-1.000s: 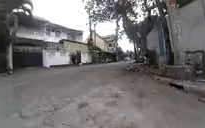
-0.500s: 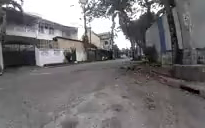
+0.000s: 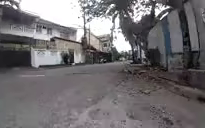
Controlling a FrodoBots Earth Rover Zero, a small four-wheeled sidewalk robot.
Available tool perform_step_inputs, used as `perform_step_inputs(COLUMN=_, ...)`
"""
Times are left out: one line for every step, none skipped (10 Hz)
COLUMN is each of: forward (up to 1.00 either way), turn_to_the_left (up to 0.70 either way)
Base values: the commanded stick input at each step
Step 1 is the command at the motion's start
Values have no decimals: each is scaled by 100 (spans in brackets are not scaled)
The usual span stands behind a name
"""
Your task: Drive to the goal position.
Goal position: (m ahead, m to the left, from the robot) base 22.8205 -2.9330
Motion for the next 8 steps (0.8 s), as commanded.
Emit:
perform_step_inputs(forward=100, turn_to_the_left=1)
perform_step_inputs(forward=100, turn_to_the_left=1)
perform_step_inputs(forward=100, turn_to_the_left=1)
perform_step_inputs(forward=100, turn_to_the_left=1)
perform_step_inputs(forward=100, turn_to_the_left=1)
perform_step_inputs(forward=100, turn_to_the_left=1)
perform_step_inputs(forward=100, turn_to_the_left=1)
perform_step_inputs(forward=100, turn_to_the_left=-13)
